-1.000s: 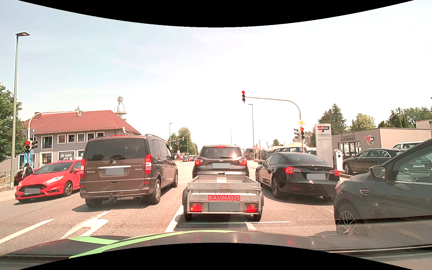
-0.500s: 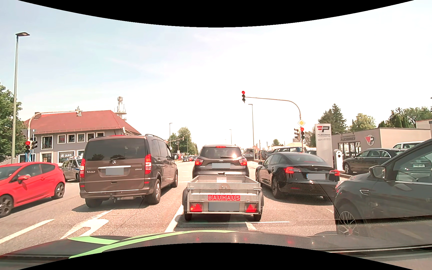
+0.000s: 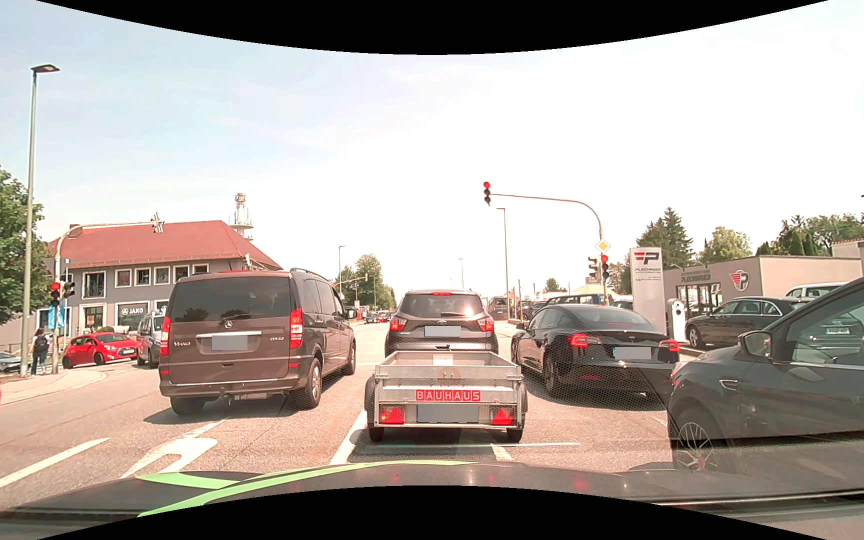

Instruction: Follow the waypoints while adhering to traffic rules and regulations

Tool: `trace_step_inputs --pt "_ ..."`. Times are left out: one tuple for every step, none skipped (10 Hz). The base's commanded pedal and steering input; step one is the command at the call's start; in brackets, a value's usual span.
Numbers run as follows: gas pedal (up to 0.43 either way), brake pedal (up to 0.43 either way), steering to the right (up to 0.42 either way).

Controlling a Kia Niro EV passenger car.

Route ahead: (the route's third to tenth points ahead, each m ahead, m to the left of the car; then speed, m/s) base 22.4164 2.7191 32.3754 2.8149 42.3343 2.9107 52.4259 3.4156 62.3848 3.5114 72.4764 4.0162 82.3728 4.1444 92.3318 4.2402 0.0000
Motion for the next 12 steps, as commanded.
trace_step_inputs --pt "0.0 0.25 0.004" --pt "0.0 0.25 0.004" --pt "0.0 0.25 0.004" --pt "0.0 0.25 0.004" --pt "0.0 0.25 0.004" --pt "0.0 0.25 0.004" --pt "0.0 0.25 0.004" --pt "0.0 0.25 0.004" --pt "0.0 0.25 0.004" --pt "0.0 0.25 0.004" --pt "0.0 0.25 0.004" --pt "0.0 0.25 0.005"
